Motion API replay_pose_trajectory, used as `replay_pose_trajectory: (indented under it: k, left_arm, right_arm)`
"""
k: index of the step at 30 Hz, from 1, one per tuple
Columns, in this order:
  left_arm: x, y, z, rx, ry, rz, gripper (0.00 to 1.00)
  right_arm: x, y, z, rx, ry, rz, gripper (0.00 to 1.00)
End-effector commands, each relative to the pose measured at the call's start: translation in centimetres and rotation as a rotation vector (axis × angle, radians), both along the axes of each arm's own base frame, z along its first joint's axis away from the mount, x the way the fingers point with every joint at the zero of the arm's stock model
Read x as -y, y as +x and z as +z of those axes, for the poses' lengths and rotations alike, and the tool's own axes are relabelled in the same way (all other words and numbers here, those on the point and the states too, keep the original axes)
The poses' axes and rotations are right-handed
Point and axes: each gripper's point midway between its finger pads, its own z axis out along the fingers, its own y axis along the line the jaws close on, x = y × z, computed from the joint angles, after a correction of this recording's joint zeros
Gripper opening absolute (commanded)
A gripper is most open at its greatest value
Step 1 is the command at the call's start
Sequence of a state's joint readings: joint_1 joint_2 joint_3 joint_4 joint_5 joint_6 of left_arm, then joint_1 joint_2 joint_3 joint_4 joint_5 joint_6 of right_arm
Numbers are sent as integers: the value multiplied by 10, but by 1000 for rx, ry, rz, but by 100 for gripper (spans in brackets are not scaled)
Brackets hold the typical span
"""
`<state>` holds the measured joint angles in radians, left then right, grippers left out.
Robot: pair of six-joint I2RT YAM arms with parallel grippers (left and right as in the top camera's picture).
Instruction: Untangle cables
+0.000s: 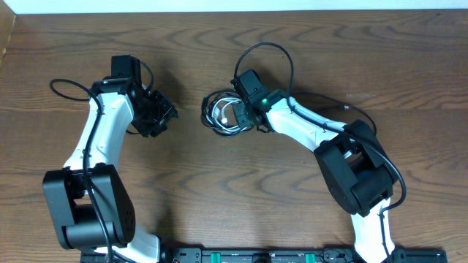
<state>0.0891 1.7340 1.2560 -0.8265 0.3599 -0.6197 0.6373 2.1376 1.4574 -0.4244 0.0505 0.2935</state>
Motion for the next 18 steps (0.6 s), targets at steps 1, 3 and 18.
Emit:
replay_pose_trajectory:
  k: [1, 3, 18]
  left_arm:
    - [-3, 2, -3, -5, 20, -14, 44]
    - [-3, 2, -3, -4, 20, -19, 44]
    - [96, 13, 101, 467, -737, -478, 48]
  right_arm:
    - [2, 12, 10, -6, 61, -45, 1]
    - [-7, 15, 36, -22, 184, -27, 1]
    - [-1, 4, 167, -181, 787, 143, 1]
